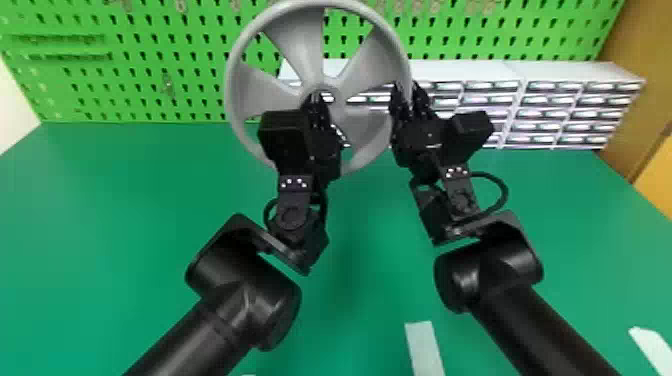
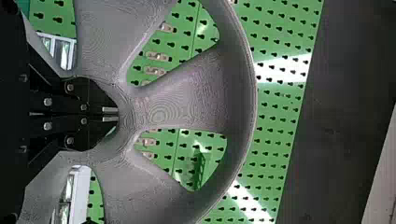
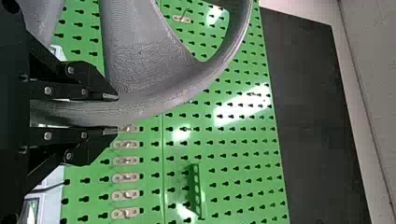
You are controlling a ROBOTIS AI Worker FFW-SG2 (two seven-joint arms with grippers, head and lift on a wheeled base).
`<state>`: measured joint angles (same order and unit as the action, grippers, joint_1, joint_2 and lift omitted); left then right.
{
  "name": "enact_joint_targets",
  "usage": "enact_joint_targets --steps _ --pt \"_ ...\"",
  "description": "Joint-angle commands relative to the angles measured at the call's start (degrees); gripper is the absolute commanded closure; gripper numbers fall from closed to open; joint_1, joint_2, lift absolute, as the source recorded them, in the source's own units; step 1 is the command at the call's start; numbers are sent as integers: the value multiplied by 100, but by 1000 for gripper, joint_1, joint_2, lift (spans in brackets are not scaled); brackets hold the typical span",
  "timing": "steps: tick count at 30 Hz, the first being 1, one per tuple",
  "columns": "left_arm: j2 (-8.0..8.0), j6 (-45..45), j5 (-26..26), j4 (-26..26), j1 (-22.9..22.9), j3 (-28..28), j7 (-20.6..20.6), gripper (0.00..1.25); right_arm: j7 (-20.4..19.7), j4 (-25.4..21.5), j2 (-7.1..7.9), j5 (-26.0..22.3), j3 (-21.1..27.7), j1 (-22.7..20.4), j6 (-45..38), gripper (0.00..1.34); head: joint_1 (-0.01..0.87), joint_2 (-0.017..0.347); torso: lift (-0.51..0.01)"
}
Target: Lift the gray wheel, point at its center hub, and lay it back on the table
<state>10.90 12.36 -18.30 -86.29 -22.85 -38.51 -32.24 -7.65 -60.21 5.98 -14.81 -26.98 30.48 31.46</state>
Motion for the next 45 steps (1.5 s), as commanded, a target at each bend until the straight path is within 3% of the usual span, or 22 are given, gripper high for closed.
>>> enact_joint_targets --steps 1,45 --pt "-8 12 -7 7 0 10 8 1153 0 0 0 -5 0 2 0 1256 692 48 -96" --pt "-52 21 -60 -2 88 -96 43 1153 0 0 0 48 105 -7 -35 1256 692 48 -96"
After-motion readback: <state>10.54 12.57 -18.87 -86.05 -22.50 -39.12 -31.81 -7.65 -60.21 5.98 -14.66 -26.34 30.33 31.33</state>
